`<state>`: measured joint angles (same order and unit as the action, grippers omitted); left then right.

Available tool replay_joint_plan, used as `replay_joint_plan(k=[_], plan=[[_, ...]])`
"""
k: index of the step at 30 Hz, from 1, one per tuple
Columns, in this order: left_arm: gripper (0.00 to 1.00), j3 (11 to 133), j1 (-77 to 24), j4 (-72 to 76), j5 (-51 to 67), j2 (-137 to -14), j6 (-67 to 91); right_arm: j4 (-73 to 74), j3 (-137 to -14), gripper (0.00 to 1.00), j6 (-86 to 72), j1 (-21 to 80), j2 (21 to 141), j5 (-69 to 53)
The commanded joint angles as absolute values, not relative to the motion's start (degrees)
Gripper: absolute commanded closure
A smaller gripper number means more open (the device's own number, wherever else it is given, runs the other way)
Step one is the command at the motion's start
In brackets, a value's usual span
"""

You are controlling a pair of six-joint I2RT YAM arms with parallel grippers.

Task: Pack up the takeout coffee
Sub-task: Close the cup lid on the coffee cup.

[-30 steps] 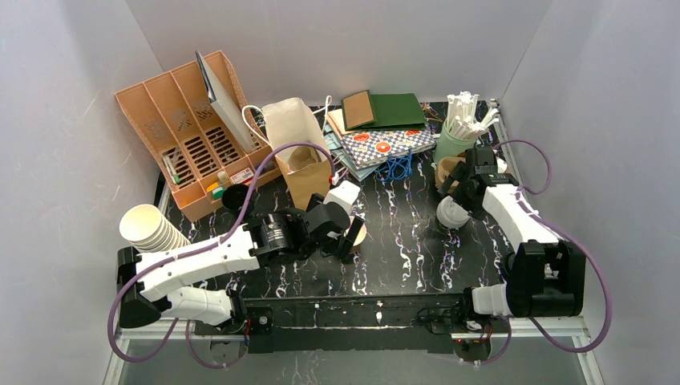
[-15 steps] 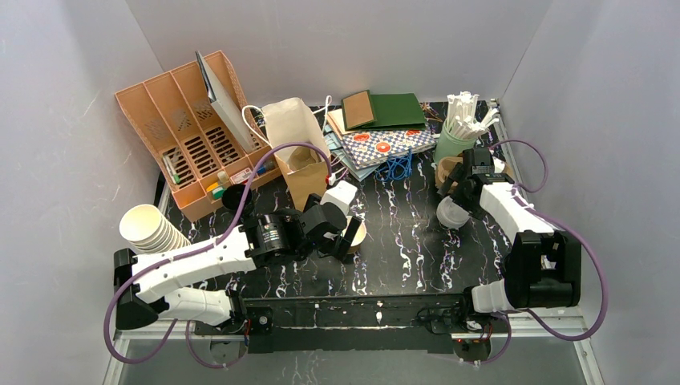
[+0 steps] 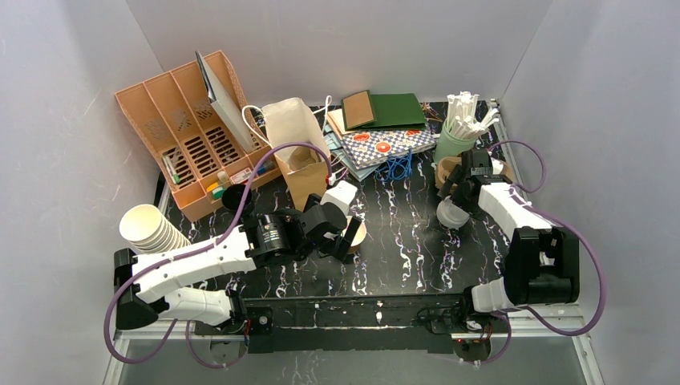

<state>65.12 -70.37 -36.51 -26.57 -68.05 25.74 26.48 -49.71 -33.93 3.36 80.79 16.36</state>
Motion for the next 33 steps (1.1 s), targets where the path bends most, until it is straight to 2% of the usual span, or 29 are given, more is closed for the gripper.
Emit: replay_joint_plan(k=[1, 24, 28, 33], plan=[[0.28, 64.98, -70.66, -37.39, -28.08, -67.68, 26.09, 24.02, -48.73, 0.02, -33.05, 2.86, 81.63, 16.39], [0.28, 65.4, -70.62, -37.59, -28.13, -67.85, 26.03, 31.32, -53.86, 0.09, -34.22, 2.78, 75.57, 16.28], [0.28, 65.47, -70.66, -37.61, -28.04, -67.85, 26.06, 30.52, -53.43, 0.02, -33.13, 2.73, 76.49, 15.98], [0.28, 65.44, -70.66, -37.56, -27.95, -67.87, 26.11, 27.71, -51.43, 0.02, -32.7, 2.72, 77.27, 15.39]])
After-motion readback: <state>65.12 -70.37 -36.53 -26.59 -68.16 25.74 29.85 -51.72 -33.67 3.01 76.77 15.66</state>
